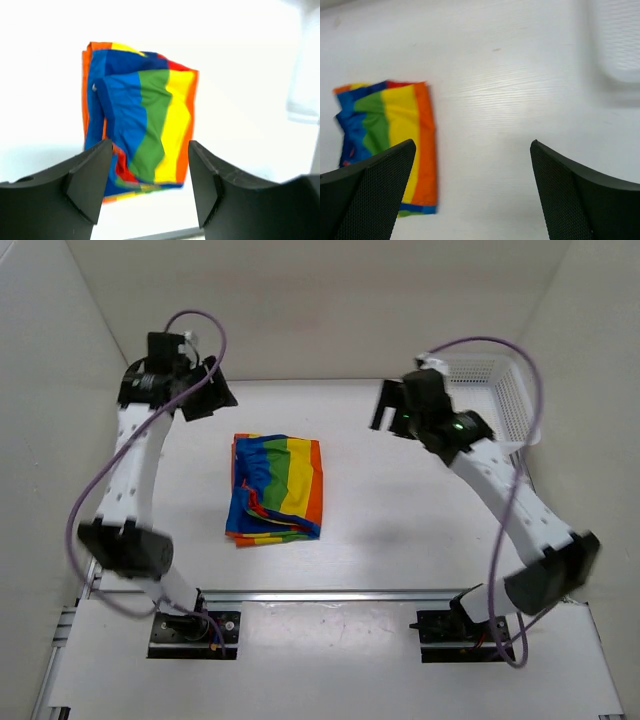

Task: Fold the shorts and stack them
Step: Fold the shorts

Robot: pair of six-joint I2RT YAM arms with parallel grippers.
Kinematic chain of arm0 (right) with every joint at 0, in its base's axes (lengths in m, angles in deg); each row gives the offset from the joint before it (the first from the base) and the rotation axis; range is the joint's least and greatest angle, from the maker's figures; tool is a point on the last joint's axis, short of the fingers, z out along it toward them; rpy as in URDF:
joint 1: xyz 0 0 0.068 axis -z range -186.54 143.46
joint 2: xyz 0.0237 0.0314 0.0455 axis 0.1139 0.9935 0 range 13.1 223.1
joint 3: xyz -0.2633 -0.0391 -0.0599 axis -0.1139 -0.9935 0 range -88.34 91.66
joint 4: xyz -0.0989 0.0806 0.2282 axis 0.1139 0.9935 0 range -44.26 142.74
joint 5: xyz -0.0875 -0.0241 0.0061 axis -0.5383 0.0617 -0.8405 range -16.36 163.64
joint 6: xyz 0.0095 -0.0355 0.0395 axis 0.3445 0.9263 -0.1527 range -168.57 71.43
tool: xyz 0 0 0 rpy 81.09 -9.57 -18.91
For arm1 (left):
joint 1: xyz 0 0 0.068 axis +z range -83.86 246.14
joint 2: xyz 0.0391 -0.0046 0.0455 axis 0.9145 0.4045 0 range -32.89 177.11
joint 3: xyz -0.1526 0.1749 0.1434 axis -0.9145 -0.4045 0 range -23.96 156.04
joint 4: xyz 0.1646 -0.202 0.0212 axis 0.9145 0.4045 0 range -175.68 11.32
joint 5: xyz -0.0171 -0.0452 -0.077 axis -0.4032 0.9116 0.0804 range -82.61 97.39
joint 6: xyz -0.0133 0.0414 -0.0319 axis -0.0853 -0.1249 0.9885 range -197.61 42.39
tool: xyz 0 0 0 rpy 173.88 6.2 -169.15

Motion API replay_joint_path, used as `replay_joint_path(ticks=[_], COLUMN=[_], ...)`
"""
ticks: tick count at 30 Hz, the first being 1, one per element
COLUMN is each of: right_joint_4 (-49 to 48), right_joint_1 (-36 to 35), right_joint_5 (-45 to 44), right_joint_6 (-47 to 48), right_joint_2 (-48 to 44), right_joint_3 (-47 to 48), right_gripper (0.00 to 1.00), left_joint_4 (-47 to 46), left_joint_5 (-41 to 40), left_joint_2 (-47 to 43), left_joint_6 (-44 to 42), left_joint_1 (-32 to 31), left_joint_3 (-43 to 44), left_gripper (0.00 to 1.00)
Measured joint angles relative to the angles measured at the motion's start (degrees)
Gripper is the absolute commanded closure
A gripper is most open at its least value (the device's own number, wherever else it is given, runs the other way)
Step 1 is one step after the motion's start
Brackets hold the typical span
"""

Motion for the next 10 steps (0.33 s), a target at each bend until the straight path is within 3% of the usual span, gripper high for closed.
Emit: replay_joint_path(ticks=[5,10], right_joint_4=[4.61,11.80], right_joint_1=[8.11,11.32], right_joint_5=[-8.26,-11.06], right_joint_6=[0.48,1.75], right_joint_2=[-16.33,-27.19], right_joint_3=[-13.18,-22.93], right_gripper=[0.00,0.00], left_joint_4=[-4.07,-5.14], left_joint_5=[-4.44,-10.03], left_joint_2=[-25.46,-40.33], left_joint_6=[3.21,6.45], left_joint_1=[0.00,0.00], left_joint_3=[-15.43,-27.19], left_gripper=[0.27,0.24])
